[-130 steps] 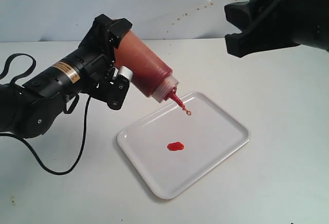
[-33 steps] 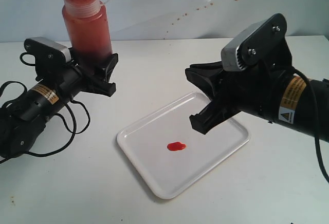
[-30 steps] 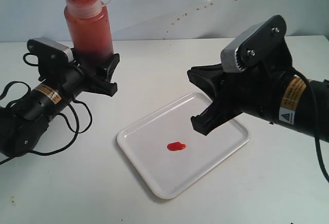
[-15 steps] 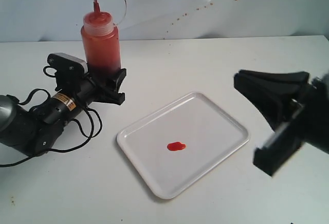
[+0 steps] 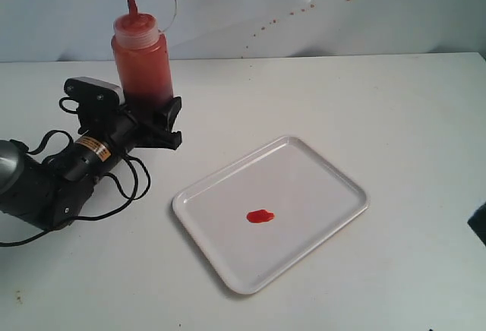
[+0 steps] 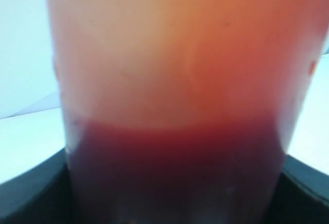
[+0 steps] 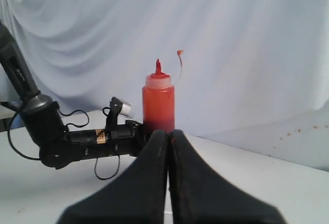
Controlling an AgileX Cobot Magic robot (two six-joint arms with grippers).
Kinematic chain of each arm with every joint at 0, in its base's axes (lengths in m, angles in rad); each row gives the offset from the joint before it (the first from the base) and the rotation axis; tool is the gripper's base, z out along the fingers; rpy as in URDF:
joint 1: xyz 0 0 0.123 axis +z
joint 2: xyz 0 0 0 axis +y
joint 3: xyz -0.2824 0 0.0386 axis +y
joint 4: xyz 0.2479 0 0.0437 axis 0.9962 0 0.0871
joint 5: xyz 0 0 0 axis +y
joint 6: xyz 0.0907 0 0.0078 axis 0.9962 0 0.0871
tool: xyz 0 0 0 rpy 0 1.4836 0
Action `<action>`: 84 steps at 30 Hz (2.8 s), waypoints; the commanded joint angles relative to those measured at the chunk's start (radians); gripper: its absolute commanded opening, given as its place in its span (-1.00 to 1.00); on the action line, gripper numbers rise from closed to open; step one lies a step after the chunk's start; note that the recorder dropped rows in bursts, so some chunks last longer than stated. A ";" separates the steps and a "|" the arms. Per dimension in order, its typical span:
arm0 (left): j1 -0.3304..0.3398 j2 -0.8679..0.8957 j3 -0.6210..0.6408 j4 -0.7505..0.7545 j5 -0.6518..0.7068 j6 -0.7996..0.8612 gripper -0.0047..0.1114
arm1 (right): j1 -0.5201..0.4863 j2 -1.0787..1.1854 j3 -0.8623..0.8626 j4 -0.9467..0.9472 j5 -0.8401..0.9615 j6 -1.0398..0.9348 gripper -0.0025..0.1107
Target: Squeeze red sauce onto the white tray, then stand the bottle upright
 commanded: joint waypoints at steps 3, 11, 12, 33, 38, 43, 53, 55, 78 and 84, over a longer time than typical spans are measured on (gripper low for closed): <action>0.001 -0.007 -0.010 -0.013 -0.062 -0.048 -0.92 | 0.000 -0.136 0.007 0.001 0.298 0.015 -0.96; 0.001 -0.007 -0.010 -0.013 -0.062 -0.048 -0.92 | 0.000 -0.163 0.007 0.096 0.334 0.032 -0.96; 0.001 -0.007 -0.010 -0.013 -0.062 -0.048 -0.92 | 0.000 -0.163 0.007 0.105 0.334 0.037 -0.96; 0.001 -0.007 -0.010 -0.013 -0.062 -0.047 -0.92 | 0.000 -0.163 0.007 0.371 0.334 0.092 -0.96; 0.001 -0.007 -0.010 -0.013 -0.062 -0.046 -0.92 | 0.000 -0.163 0.007 0.371 0.334 0.092 -0.96; 0.001 -0.007 -0.010 -0.013 -0.062 -0.046 -0.92 | 0.000 -0.163 0.007 0.371 0.334 0.092 -0.96; 0.001 -0.007 -0.010 -0.013 -0.062 -0.048 -0.92 | 0.000 -0.163 0.007 0.371 0.334 0.092 -0.96; 0.001 -0.007 -0.010 -0.013 -0.062 -0.048 -0.92 | 0.000 -0.163 0.007 0.371 0.334 0.092 -0.96; 0.001 0.107 -0.031 0.068 -0.062 -0.129 -0.92 | 0.000 -0.163 0.007 0.371 0.334 0.092 -0.96; 0.001 0.145 -0.076 0.181 -0.062 -0.129 -0.92 | 0.000 -0.163 0.007 0.375 0.334 0.092 -0.96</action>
